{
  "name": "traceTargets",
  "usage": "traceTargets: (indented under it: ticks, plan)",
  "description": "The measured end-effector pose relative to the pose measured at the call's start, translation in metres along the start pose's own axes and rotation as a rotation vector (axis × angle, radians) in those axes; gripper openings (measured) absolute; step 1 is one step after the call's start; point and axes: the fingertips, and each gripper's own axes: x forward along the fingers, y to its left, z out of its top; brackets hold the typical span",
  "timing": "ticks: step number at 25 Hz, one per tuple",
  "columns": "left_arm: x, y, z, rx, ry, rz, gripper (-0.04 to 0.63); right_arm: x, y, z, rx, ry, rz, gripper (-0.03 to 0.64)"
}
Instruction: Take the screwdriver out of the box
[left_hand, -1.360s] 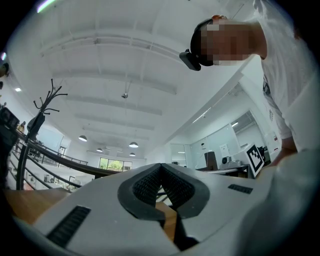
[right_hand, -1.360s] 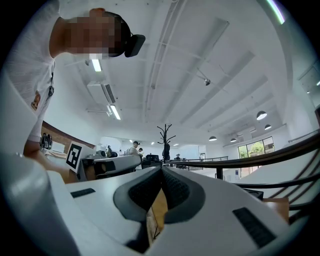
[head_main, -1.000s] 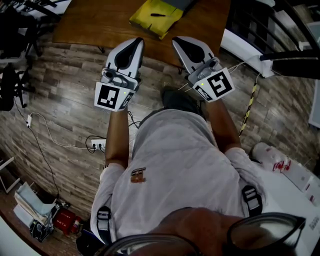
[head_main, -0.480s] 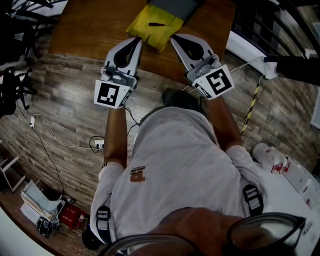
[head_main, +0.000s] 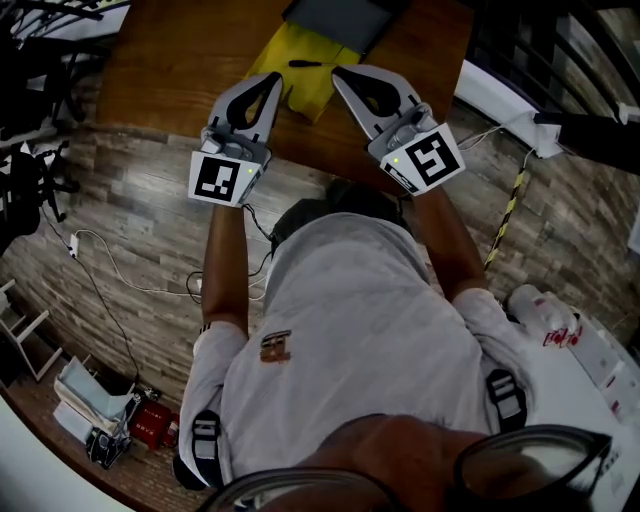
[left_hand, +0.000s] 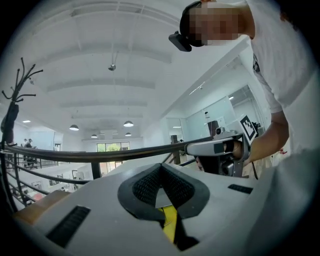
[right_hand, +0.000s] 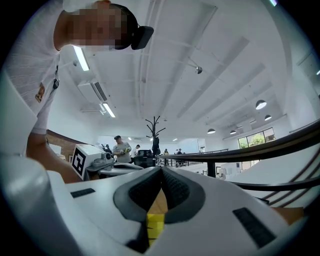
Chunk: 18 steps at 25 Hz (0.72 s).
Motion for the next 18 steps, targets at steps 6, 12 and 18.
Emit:
traceTargets:
  ticks: [6,12,18]
  plan:
    - [0.025,0.003,-0.018,0.076,0.078,-0.055,0.02,0.005,-0.023,-0.011,0.006,0.025,-0.016,0.032]
    - [0.043,0.006,-0.046,0.169,0.2,-0.144,0.02,0.014,-0.034,-0.021,0.008,0.059,-0.041,0.031]
    - [0.051,0.011,-0.077,0.233,0.342,-0.275,0.021,0.021,-0.038,-0.021,0.004,0.082,-0.085,0.032]
